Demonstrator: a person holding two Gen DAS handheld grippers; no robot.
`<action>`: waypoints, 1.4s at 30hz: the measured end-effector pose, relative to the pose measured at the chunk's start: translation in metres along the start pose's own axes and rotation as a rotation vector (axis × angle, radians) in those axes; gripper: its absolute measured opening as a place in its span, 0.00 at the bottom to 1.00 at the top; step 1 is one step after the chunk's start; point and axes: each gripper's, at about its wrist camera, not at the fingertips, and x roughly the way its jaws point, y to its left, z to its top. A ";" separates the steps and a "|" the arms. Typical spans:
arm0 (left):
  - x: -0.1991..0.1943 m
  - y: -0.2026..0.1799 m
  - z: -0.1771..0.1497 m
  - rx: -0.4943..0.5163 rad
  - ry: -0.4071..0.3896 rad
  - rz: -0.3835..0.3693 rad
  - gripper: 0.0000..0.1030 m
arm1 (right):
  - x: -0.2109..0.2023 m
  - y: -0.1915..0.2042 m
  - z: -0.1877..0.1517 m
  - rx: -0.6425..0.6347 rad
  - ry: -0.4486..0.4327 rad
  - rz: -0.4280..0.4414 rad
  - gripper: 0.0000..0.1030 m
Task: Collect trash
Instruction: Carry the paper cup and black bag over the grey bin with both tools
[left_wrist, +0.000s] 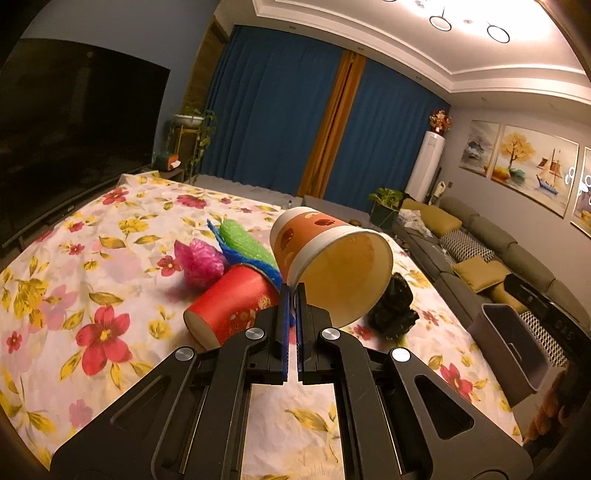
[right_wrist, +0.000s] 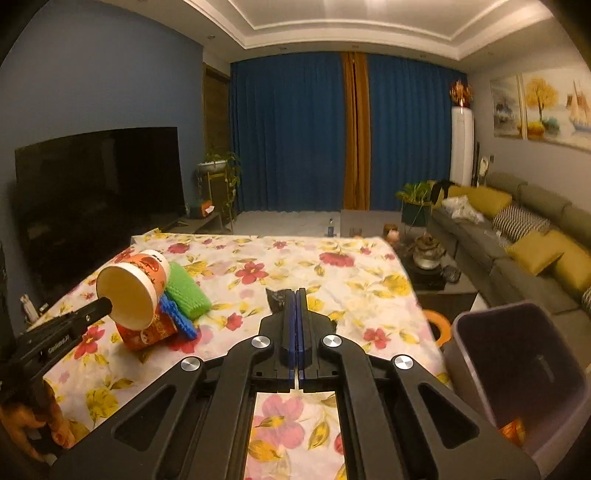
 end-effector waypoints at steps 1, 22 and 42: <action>0.000 0.001 -0.001 -0.002 0.001 0.002 0.02 | 0.005 0.000 -0.002 0.006 -0.003 -0.008 0.36; 0.023 0.014 0.010 -0.014 -0.003 0.030 0.02 | 0.156 0.010 -0.028 -0.007 0.261 -0.101 0.23; 0.017 0.002 0.005 0.016 -0.004 0.022 0.02 | 0.047 0.019 -0.009 -0.024 0.050 -0.016 0.04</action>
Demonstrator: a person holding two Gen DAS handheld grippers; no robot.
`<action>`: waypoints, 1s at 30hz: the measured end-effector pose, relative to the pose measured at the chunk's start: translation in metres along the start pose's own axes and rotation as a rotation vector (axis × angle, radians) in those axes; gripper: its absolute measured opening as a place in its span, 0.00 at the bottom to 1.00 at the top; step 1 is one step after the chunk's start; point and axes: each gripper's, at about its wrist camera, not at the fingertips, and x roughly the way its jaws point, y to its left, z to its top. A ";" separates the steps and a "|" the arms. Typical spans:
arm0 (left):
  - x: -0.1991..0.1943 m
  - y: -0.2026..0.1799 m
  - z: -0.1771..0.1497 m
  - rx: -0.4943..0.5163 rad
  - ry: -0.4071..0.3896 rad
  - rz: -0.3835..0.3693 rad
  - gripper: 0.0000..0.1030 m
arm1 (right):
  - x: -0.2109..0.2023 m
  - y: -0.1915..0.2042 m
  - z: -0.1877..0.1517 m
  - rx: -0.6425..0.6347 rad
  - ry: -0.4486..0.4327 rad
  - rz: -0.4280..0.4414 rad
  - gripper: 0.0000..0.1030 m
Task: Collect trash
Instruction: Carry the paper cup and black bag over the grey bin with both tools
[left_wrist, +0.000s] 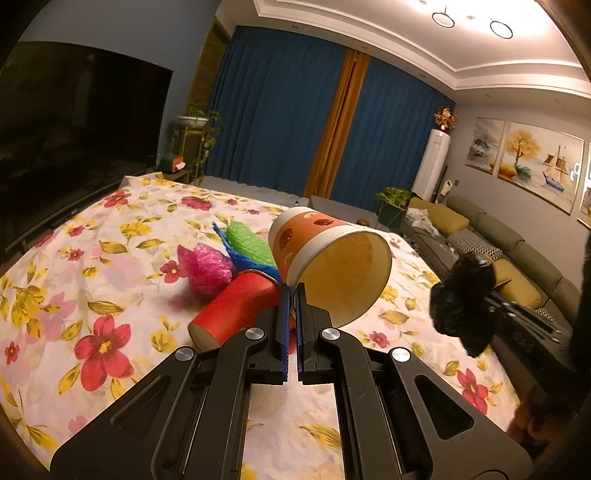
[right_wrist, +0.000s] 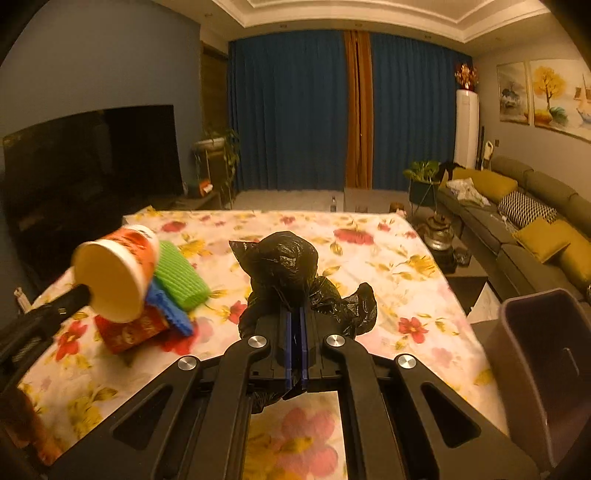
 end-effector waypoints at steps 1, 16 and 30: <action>-0.001 -0.002 0.000 0.003 0.000 -0.003 0.02 | -0.007 -0.001 0.000 -0.003 -0.008 -0.001 0.04; -0.030 -0.067 -0.002 0.069 -0.017 -0.089 0.02 | -0.089 -0.045 -0.015 0.005 -0.075 -0.030 0.04; -0.033 -0.161 -0.014 0.142 -0.005 -0.242 0.02 | -0.130 -0.104 -0.025 0.052 -0.116 -0.126 0.04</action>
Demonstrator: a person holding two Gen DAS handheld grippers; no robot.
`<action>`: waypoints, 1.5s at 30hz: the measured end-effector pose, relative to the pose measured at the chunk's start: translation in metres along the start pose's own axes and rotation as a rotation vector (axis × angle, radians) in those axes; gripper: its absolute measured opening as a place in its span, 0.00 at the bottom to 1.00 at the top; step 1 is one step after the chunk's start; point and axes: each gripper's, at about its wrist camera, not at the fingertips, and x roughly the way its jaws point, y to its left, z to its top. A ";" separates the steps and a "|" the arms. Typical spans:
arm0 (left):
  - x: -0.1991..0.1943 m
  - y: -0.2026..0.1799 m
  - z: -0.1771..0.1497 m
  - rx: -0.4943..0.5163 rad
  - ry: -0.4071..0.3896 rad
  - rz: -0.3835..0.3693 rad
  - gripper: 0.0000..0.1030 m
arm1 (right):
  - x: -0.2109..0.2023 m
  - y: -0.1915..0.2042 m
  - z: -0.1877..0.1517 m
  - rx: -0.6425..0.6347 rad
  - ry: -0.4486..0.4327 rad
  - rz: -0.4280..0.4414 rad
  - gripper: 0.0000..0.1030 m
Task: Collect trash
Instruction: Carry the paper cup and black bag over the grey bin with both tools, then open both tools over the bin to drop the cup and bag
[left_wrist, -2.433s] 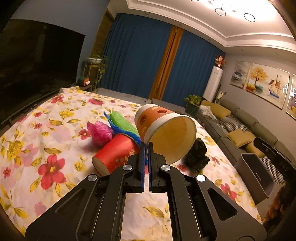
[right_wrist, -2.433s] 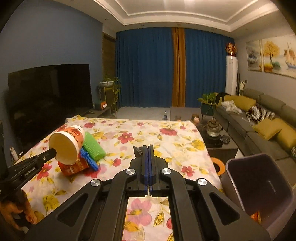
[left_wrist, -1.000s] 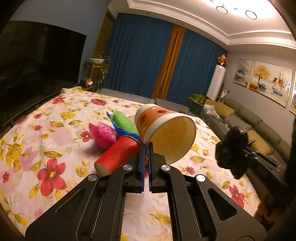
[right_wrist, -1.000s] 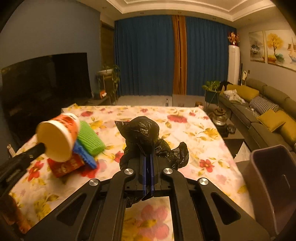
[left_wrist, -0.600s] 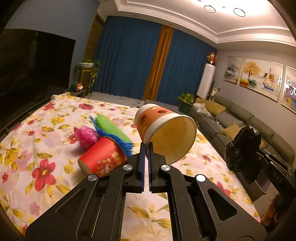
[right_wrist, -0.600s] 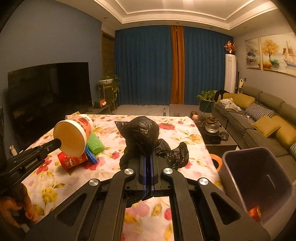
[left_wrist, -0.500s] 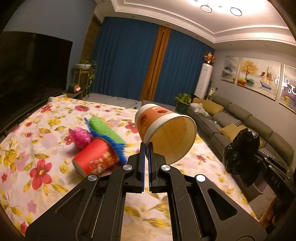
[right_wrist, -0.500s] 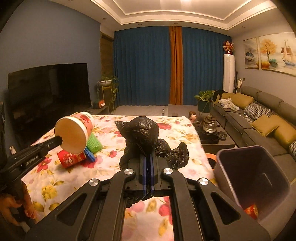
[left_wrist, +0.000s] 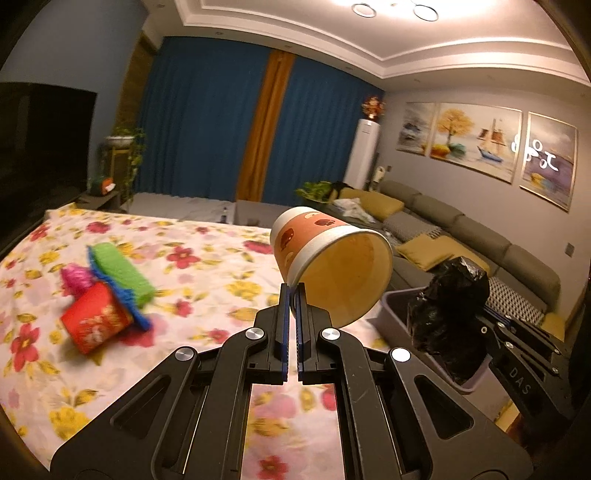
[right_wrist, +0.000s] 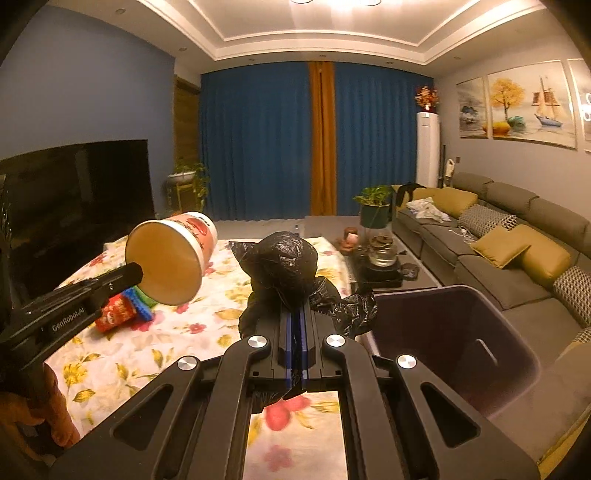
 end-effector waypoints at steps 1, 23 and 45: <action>0.001 -0.005 0.000 0.005 0.001 -0.006 0.02 | -0.001 -0.005 0.000 0.004 -0.002 -0.007 0.04; 0.076 -0.140 -0.016 0.115 0.075 -0.230 0.02 | -0.018 -0.124 -0.010 0.140 -0.029 -0.194 0.04; 0.122 -0.170 -0.034 0.130 0.143 -0.344 0.03 | -0.002 -0.154 -0.010 0.220 -0.029 -0.230 0.20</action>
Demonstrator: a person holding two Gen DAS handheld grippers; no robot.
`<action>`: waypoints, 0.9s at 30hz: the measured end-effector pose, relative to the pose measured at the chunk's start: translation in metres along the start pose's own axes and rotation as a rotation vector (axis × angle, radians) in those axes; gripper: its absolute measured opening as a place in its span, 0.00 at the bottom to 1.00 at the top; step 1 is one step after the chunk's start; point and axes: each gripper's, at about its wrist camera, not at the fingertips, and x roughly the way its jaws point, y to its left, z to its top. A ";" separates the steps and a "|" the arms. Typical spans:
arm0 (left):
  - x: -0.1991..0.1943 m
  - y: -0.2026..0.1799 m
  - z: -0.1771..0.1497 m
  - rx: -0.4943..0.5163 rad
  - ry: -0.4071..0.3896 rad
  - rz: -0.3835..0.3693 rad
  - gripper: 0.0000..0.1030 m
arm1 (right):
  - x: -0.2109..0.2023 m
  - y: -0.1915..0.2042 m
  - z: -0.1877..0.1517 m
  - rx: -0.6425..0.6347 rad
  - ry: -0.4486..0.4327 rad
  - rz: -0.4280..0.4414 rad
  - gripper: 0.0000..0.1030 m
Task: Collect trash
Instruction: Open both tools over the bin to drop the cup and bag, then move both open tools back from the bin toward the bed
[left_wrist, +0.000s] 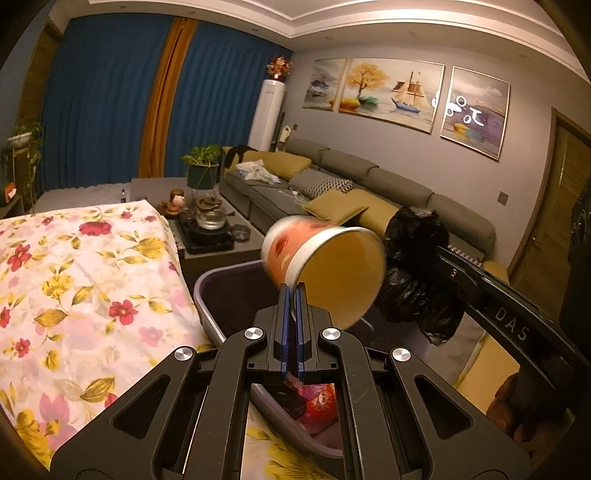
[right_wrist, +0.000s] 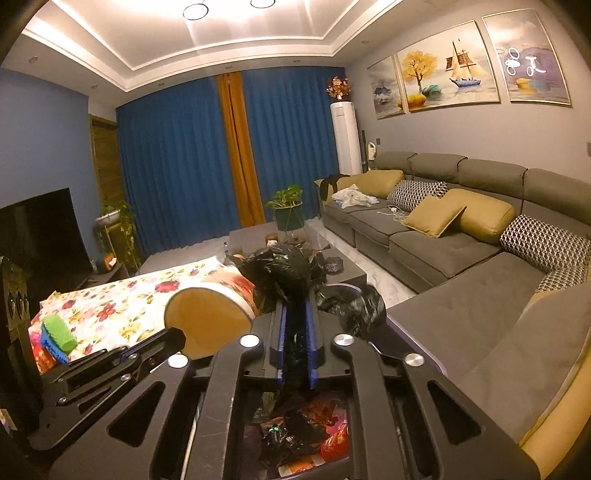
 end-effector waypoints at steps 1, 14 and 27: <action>0.001 0.000 0.000 0.007 0.003 0.002 0.10 | 0.000 -0.002 0.000 0.002 -0.002 -0.003 0.29; -0.045 0.031 -0.002 -0.037 -0.090 0.119 0.84 | -0.019 0.005 0.000 -0.008 -0.041 -0.029 0.65; -0.134 0.094 -0.015 -0.039 -0.154 0.355 0.90 | -0.034 0.085 -0.007 -0.088 -0.047 0.084 0.80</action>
